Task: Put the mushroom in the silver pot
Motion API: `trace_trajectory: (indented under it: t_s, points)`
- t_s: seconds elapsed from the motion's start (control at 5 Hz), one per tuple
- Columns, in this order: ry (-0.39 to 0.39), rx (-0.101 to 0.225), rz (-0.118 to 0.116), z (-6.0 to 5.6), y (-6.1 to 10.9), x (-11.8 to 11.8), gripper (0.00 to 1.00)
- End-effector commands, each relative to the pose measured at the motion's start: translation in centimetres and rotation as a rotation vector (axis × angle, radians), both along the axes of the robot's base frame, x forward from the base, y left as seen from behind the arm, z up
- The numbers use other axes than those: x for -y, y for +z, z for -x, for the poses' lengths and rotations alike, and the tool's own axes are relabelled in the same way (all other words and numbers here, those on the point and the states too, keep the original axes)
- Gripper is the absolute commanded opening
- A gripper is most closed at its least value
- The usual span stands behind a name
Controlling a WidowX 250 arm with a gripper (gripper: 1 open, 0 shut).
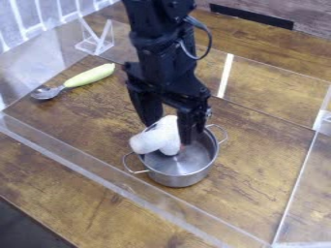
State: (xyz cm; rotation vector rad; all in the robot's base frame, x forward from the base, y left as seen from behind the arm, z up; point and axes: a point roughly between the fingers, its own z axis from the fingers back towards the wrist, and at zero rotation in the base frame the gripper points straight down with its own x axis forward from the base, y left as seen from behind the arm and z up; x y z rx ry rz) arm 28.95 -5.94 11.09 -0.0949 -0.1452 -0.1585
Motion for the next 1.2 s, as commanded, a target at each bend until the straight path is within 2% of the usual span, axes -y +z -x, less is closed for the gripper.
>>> trace_trajectory:
  t_s: [0.0, 0.2, 0.4, 0.8, 1.0]
  points:
    - [-0.021, 0.063, 0.000, -0.9, 2.7, 1.3, 1.00]
    - [0.003, 0.072, -0.007, -1.9, 3.8, 0.8, 1.00]
    - [0.024, 0.083, -0.024, -2.9, 3.9, -0.2, 1.00]
    - [0.118, 0.055, -0.039, -2.5, 4.4, 0.0, 1.00]
    - [0.101, 0.043, -0.045, -1.8, 4.3, -1.1, 1.00]
